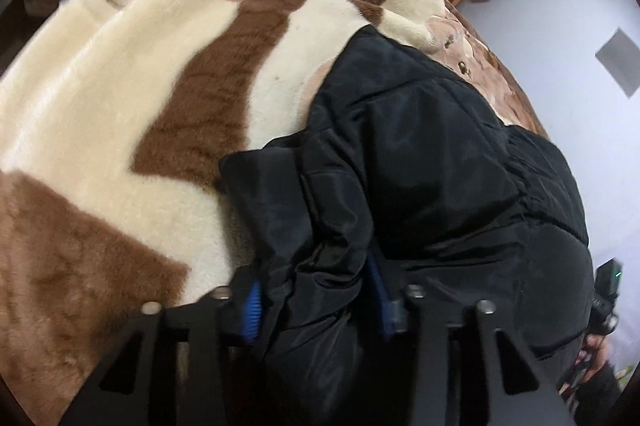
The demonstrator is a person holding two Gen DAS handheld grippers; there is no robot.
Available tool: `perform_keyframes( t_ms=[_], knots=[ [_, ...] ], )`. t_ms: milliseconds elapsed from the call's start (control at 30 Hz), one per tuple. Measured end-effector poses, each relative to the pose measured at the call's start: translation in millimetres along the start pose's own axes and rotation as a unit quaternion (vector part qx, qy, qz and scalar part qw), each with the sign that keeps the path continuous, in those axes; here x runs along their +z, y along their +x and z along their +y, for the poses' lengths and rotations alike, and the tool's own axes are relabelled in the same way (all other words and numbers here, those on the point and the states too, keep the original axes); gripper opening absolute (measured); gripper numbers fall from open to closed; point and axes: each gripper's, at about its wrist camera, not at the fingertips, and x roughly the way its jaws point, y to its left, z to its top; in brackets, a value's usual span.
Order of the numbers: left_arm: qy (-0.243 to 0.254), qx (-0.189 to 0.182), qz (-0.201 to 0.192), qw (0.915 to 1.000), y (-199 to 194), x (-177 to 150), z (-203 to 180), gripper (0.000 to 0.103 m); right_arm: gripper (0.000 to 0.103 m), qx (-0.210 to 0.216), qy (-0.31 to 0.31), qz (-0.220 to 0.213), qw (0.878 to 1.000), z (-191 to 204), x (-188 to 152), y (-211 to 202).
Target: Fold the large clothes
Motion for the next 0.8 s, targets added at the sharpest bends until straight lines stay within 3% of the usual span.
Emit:
perform_keyframes(
  t_ms=[133, 300, 500, 700, 800],
  knots=[
    [0.019, 0.018, -0.026, 0.9993, -33.3, 2.6, -13.6, 0.022, 0.027, -0.014, -0.017, -0.017, 1.0, 18.5, 0.3, -25.0],
    [0.036, 0.007, -0.068, 0.997, -91.9, -4.8, -27.8, 0.02, 0.025, -0.004, -0.043, -0.044, 0.998, 46.9, -9.8, -71.5],
    [0.036, -0.011, -0.089, 0.9953, -144.0, -28.4, -33.3, 0.014, 0.025, 0.008, -0.055, -0.051, 0.997, 57.4, -41.2, -107.7],
    [0.063, -0.015, -0.093, 0.9935, -158.4, -41.2, -50.3, 0.008, 0.025, 0.011, -0.068, -0.054, 0.996, 66.7, -51.2, -113.3],
    [0.046, -0.001, -0.057, 0.9973, -131.3, -41.2, -39.3, 0.01, 0.025, 0.0, -0.054, -0.038, 0.998, 51.7, -52.4, -102.8]
  ],
)
